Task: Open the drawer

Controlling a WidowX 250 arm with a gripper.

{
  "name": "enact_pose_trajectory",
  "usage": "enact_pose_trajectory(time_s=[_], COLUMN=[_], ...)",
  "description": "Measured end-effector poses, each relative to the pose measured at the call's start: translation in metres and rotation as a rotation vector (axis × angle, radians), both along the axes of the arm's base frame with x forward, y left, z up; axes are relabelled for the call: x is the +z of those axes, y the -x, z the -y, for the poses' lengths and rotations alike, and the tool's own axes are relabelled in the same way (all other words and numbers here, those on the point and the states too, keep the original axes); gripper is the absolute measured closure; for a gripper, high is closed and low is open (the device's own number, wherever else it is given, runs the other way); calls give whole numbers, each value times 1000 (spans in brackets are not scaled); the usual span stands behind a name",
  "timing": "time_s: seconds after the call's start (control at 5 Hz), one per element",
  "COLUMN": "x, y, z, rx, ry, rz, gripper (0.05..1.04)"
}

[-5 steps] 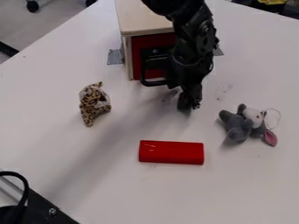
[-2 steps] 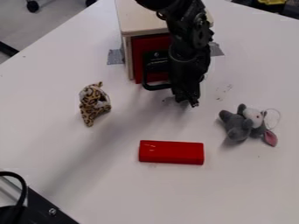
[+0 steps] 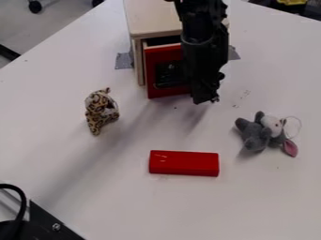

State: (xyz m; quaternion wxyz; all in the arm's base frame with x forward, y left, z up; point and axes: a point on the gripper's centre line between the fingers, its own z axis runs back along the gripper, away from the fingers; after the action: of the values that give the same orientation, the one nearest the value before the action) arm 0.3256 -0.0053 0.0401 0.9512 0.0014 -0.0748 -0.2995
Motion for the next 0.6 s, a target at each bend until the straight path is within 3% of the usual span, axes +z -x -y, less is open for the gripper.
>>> enact_pose_trajectory(time_s=[0.2, 0.6], x=[9, -3], y=[5, 29], z=[4, 22], rx=[-10, -56], ry=[9, 17], rz=[3, -51], gripper=[929, 932])
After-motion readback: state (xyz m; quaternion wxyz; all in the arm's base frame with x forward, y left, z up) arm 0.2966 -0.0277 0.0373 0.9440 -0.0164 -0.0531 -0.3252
